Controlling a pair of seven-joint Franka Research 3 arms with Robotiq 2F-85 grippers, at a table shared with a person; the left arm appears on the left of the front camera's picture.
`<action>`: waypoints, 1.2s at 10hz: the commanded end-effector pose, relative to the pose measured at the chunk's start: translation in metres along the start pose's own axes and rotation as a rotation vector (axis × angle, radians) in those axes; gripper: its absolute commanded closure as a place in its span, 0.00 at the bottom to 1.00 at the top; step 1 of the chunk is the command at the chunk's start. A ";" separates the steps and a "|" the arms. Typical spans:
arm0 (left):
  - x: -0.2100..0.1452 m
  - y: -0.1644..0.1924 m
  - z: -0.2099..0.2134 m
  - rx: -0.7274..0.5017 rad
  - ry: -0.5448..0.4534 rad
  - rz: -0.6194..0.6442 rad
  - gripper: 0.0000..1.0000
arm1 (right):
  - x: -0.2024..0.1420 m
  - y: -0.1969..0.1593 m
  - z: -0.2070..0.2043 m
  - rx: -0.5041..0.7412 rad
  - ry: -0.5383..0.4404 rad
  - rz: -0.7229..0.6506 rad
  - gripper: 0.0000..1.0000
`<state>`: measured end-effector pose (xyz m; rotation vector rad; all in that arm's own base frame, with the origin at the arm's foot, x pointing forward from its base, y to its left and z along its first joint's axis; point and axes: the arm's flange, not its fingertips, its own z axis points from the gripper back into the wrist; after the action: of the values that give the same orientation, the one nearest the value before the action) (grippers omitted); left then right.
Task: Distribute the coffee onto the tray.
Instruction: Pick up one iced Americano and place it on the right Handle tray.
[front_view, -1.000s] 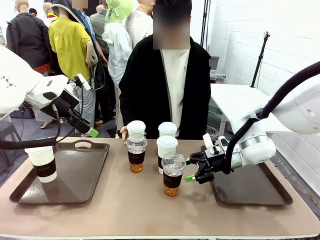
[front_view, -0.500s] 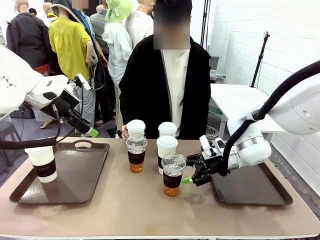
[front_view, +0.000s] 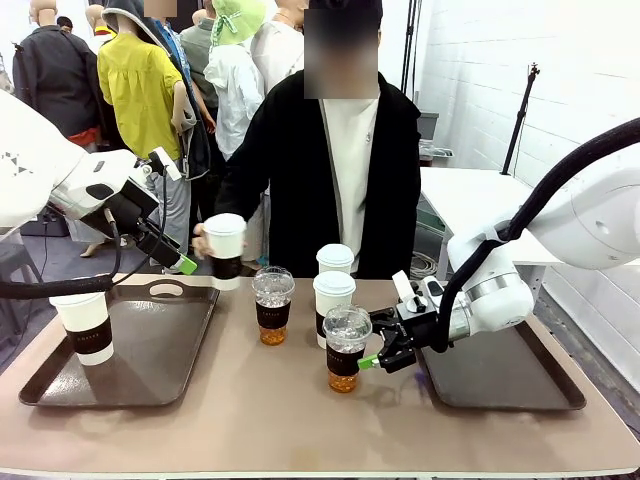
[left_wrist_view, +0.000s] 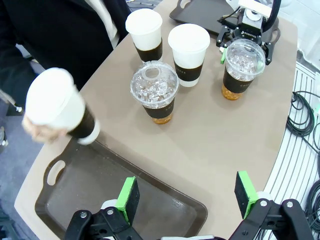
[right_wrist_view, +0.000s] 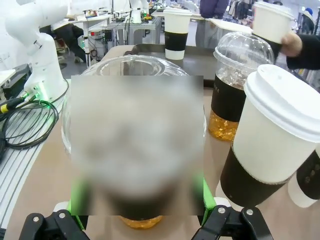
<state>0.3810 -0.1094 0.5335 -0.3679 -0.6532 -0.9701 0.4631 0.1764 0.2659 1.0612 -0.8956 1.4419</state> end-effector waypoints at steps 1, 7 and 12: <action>-0.001 0.002 0.000 -0.016 -0.009 -0.001 0.00 | 0.000 -0.008 -0.008 0.040 -0.008 0.017 0.00; -0.001 0.002 0.000 -0.016 -0.009 -0.001 0.00 | -0.001 -0.022 -0.027 0.082 0.003 -0.044 0.00; -0.001 0.002 0.000 -0.016 -0.009 -0.001 0.00 | -0.004 -0.023 -0.029 0.127 -0.044 -0.039 0.38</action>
<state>0.3810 -0.1094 0.5335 -0.3676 -0.6531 -0.9701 0.4762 0.2050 0.2524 1.1738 -0.8200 1.4592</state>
